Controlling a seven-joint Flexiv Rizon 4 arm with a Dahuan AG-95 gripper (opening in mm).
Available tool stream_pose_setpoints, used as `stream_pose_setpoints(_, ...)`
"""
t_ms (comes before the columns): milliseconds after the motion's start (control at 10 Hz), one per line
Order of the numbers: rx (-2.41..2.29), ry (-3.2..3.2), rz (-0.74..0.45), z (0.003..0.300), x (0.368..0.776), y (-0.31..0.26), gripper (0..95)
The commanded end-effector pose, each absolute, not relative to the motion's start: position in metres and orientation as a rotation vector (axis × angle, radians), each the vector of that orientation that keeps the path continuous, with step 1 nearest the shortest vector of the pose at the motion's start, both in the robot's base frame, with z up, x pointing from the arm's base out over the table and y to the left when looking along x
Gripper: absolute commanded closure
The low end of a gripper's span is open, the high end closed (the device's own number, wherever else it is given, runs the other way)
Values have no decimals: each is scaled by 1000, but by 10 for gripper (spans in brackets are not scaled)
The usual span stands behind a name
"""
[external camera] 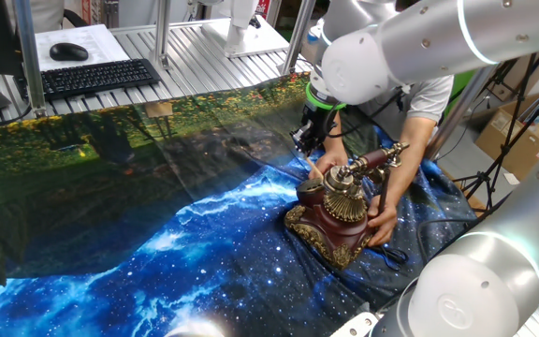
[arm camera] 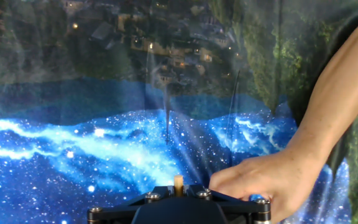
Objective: Dial a number on an old rotary phone
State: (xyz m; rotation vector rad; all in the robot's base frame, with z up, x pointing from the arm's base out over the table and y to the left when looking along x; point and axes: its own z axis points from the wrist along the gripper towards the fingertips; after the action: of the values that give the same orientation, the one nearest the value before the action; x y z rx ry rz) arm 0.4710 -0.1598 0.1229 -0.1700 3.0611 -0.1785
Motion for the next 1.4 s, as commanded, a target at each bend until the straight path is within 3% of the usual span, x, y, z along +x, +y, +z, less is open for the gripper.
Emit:
stream_pose_setpoints(100, -164, 3059, -177, 123, 469, -160, 950)
stream_pose_setpoints(1400, -160, 2998, -130, 126, 459, -160, 950)
